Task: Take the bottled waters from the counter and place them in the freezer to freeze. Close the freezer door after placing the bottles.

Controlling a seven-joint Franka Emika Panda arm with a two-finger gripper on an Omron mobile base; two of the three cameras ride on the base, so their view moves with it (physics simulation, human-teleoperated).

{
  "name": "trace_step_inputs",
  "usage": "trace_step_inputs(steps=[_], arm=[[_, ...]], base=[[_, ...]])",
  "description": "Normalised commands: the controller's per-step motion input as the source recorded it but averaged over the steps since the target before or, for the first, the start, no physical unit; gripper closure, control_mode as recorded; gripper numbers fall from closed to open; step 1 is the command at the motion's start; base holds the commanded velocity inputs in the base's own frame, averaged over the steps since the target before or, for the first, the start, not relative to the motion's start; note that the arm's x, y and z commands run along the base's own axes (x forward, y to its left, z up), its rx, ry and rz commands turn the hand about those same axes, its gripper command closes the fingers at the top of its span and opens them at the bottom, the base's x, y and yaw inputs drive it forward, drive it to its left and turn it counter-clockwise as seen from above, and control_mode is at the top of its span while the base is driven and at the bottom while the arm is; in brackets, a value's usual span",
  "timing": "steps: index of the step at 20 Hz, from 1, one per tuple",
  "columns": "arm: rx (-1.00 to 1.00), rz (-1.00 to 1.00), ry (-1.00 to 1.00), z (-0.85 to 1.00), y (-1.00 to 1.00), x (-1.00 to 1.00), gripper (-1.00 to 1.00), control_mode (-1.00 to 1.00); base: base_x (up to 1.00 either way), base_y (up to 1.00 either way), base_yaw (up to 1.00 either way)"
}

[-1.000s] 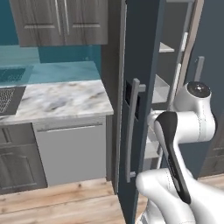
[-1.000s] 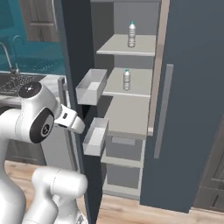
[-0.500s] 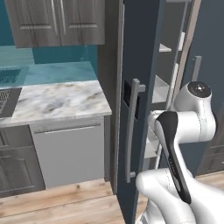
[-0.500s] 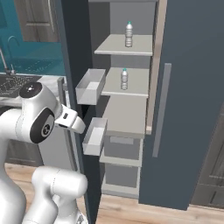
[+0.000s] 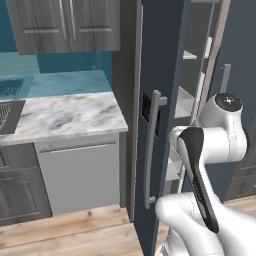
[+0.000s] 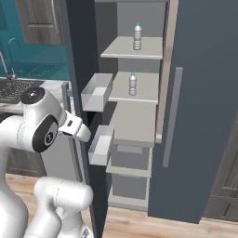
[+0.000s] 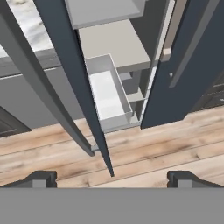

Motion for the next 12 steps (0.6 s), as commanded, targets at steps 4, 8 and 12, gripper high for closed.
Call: trace_step_inputs(steps=[4,8,12], arm=[[0.00,0.00,0.00,0.00,0.00,0.00,-1.00,1.00],[0.00,0.00,0.00,0.00,0.00,0.00,-1.00,1.00],[0.00,0.00,0.00,0.00,0.00,0.00,-1.00,1.00]], base=[[0.15,0.17,0.00],[0.27,0.13,0.00],[0.32,0.12,0.00]])
